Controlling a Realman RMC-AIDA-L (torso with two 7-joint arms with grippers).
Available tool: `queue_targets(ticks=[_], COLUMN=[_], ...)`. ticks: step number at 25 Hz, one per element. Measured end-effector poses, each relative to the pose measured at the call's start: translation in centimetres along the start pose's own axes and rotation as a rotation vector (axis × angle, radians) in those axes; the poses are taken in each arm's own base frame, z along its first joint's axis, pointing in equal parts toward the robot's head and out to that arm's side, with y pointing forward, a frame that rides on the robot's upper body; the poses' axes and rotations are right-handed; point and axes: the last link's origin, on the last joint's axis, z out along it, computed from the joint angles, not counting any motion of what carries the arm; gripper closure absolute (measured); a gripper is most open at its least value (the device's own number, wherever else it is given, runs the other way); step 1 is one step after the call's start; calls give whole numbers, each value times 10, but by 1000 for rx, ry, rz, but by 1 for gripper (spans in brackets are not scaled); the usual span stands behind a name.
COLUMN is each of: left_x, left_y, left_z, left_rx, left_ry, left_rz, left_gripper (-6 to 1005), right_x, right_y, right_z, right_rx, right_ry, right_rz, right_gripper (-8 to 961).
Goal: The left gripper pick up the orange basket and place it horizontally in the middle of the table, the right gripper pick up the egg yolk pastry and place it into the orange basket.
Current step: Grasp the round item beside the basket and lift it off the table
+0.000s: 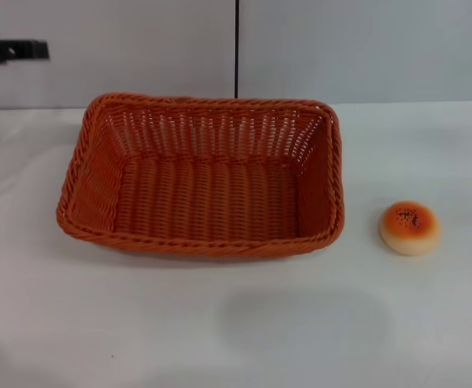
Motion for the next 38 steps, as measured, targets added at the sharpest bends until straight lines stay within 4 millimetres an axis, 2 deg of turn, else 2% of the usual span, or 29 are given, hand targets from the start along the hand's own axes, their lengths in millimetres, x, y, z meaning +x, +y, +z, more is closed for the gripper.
queue_targets(ticks=[1,2,3,4,5,7,8,9,10,12,17,21,24,34,38], left_x=[-3,-9,-9,-13,-26,-31,-37,-56,-56,-71,-86,-96,-100,-101,-102], left_y=[-1,-5,-5,-7,-11,-13,-15,-22,-22,-28,-33,-36,-34,-32,-32], left_z=[-1,-4,-4,-6,-11,-15,-17,-25,-25,-27,-28,-25,-20,-17,-17], left_rx=[-12,-30,-30,-51,-88,-105,-116,-126,-126,-118,-97,-86,-92,-97,-97], left_ry=[23,80,80,117,194,241,278,374,374,421,444,465,477,493,494], left_rz=[3,23,23,35,54,73,86,98,98,102,120,135,157,165,164], left_gripper=[199,198,197,195,194,193,193,193,193,193,193,193,193,193,193], right_x=[-1,-2,-2,-3,-4,-11,-11,-15,-15,-20,-30,-33,-26,26,34], right_y=[2,8,8,11,15,29,29,38,38,48,63,67,73,83,82], right_z=[1,2,2,3,3,6,6,7,7,8,6,7,12,37,39], right_rx=[-20,-66,-66,-88,-110,-172,-172,-200,-200,-205,-211,-228,-259,-302,-284], right_ry=[70,228,228,301,365,542,542,663,663,823,987,1037,1070,1161,1169], right_rz=[-2,2,2,6,10,27,27,43,43,71,147,182,216,259,251], right_gripper=[284,284,284,284,284,284,284,284,284,284,285,285,285,351,380])
